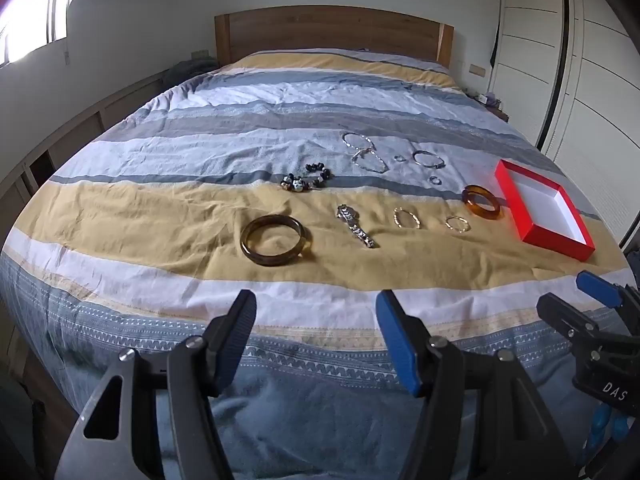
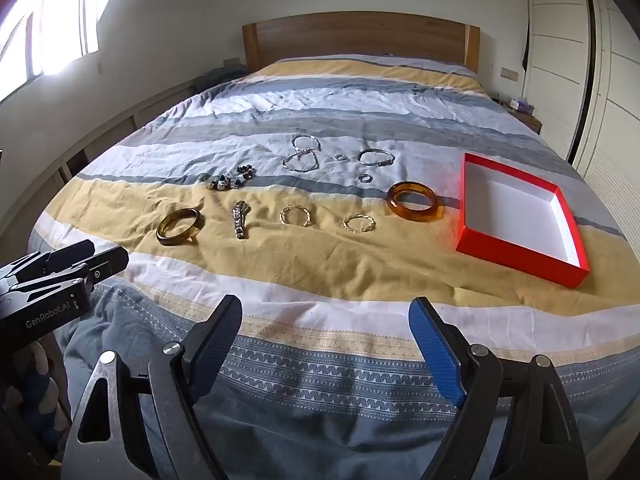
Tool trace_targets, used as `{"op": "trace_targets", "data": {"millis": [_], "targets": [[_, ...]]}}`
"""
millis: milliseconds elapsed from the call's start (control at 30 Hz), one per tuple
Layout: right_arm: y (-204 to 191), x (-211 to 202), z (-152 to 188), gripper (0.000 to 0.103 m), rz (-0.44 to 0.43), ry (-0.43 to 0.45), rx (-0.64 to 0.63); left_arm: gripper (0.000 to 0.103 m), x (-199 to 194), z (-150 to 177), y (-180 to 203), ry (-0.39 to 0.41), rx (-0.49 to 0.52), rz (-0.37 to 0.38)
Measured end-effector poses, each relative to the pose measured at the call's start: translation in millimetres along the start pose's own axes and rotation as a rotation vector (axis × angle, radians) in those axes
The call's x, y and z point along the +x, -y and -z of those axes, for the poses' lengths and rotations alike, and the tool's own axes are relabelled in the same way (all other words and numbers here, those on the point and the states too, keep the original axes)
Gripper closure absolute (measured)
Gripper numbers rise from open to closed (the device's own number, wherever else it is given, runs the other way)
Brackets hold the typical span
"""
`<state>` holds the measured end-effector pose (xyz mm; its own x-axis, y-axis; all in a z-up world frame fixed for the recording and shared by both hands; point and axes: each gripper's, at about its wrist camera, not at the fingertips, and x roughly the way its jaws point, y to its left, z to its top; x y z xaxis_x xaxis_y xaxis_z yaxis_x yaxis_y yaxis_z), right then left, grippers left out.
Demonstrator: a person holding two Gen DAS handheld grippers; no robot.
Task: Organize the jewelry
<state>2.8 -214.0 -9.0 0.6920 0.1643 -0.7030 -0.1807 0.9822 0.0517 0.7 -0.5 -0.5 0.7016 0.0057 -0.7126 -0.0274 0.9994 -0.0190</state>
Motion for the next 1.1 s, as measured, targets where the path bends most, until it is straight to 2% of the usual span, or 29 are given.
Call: {"op": "trace_targets", "data": {"millis": [633,1100], "targets": [[5.2,7.7,2.8,0.018,0.005,-0.009,0.018,0.043,15.1,7.0,-5.9,-0.002,-0.026,-0.021],[9.8,13.5,3.9,0.018,0.006,-0.013,0.034,0.043,23.3,4.0,-10.2,-0.035,-0.025,-0.019]]}}
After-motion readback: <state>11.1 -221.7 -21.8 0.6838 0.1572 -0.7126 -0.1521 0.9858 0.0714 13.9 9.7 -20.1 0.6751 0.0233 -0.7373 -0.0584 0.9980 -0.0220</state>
